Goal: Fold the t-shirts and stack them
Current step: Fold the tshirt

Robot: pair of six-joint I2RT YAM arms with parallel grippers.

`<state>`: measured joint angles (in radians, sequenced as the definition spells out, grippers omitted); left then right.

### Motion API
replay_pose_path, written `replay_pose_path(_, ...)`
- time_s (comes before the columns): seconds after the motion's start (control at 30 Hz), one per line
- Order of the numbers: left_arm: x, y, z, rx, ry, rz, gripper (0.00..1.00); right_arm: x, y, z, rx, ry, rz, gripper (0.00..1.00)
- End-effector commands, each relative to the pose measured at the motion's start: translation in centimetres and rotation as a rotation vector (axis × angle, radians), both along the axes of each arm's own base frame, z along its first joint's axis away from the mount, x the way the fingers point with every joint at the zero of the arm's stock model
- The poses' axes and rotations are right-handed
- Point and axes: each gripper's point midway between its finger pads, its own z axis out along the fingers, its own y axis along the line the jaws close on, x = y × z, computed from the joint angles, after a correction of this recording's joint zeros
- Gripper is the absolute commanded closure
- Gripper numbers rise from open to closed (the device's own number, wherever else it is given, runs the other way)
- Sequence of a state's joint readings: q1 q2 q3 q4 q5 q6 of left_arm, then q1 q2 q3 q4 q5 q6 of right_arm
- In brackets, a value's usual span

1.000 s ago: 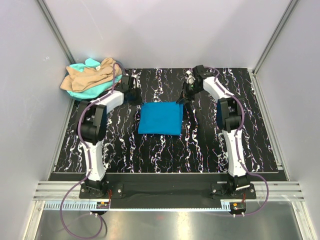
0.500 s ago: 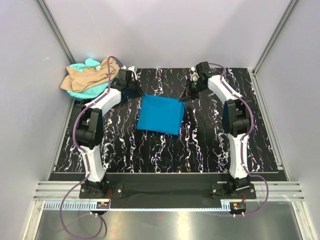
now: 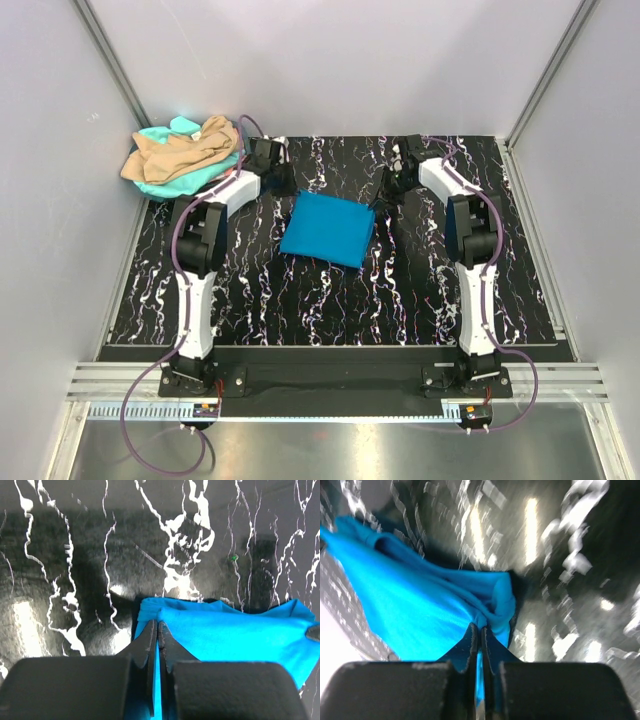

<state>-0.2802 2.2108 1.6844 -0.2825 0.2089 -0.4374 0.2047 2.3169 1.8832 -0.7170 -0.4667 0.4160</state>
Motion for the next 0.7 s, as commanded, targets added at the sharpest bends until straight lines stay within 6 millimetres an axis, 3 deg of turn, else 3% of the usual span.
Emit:
replay_pose_path(0.0, 2.9, 0.9, 2.6, 0.055, -0.077, 0.051, 0.95, 2.9, -1.4, 0.3, -0.055, -0.071, -0.029, 0.92)
replay_pose_path(0.03, 3.0, 1.1, 2.8, 0.065, -0.078, 0.059, 0.91, 3.1, -1.4, 0.2, -0.057, -0.073, -0.032, 0.92)
replay_pose_path(0.07, 3.3, 1.5, 3.3, 0.083, -0.091, 0.077, 0.73, 3.4, -1.7, 0.1, -0.073, -0.082, -0.041, 0.91)
replay_pose_path(0.27, 1.2, 3.0, 7.5, 0.13, -0.114, 0.125, 0.39, 3.9, -2.6, -1.0, -0.125, -0.081, -0.045, 0.84)
replay_pose_path(0.3, 0.6, 3.1, 8.1, 0.134, -0.114, 0.123, 0.39, 3.9, -2.9, -1.2, -0.146, -0.084, -0.042, 0.77)
replay_pose_path(0.33, -0.1, 3.0, 10.3, 0.123, -0.146, 0.118, 0.39, 3.8, -3.3, -1.1, -0.165, -0.078, -0.037, 0.72)
replay_pose_path(0.37, -1.1, 2.6, 10.4, 0.132, -0.142, 0.097, 0.39, 4.0, -4.2, -1.1, -0.212, -0.079, -0.05, 0.68)
replay_pose_path(0.43, -2.8, 1.9, 12.4, 0.113, -0.167, 0.067, 0.46, 3.9, -5.1, 0.3, -0.265, -0.097, -0.036, 0.61)
replay_pose_path(0.47, -4.4, 0.7, 11.5, 0.099, -0.141, 0.022, 0.48, 3.9, -5.8, 0.8, -0.302, -0.109, -0.039, 0.6)
replay_pose_path(0.53, -5.7, -0.6, 11.4, 0.067, -0.139, -0.016, 0.53, 3.7, -6.6, 2.7, -0.341, -0.133, -0.055, 0.57)
replay_pose_path(0.57, -7.6, -1.9, 10.4, 0.034, -0.107, -0.063, 0.55, 3.6, -6.9, 3.3, -0.355, -0.136, -0.057, 0.56)
replay_pose_path(0.67, -9.3, -3.4, 8.3, -0.013, -0.061, -0.106, 0.62, 2.5, -5.5, 5.4, -0.276, -0.144, -0.037, 0.55)
